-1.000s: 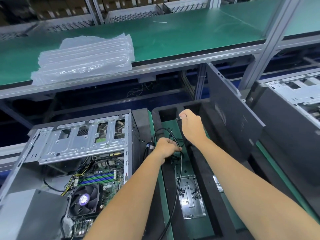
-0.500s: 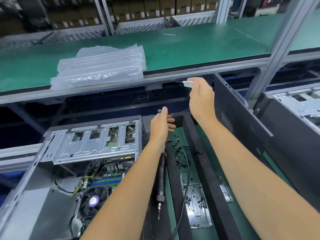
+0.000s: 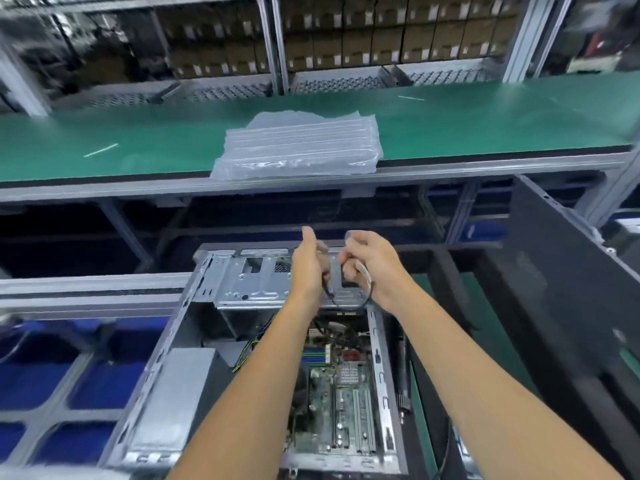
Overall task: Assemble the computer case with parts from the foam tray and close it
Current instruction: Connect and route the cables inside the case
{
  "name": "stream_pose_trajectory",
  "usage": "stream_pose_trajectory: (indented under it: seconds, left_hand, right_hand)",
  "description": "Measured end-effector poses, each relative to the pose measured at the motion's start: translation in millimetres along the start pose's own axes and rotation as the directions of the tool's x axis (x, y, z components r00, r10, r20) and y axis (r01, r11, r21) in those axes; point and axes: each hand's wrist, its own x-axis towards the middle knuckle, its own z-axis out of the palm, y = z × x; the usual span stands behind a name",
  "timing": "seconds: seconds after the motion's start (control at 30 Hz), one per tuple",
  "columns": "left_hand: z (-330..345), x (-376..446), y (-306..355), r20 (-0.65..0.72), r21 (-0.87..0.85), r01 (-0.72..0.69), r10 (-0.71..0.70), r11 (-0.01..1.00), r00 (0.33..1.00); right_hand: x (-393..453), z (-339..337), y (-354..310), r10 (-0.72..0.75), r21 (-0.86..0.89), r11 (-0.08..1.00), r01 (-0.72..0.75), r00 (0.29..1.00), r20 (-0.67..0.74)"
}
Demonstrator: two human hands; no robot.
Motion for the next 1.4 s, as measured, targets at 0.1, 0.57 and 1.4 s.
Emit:
stream_pose_trajectory:
  seconds: [0.1, 0.57, 1.4]
  left_hand:
    - [-22, -9, -13, 0.021, 0.129, -0.017, 0.014, 0.991, 1.000]
    - [-54, -59, -32, 0.144, 0.428, -0.208, 0.161, 0.880, 0.976]
    - [-71, -51, -54, 0.228, 0.120, 0.588, -0.599, 0.800, 0.768]
  right_hand:
    - [-4, 12, 20, -0.019, -0.085, 0.996, 0.021, 0.999, 0.026]
    - [-41, 15, 67, -0.287, -0.604, 0.779, 0.168, 0.952, -0.107]
    - [-53, 37, 97, 0.053, -0.773, 0.559, -0.300, 0.943, -0.328]
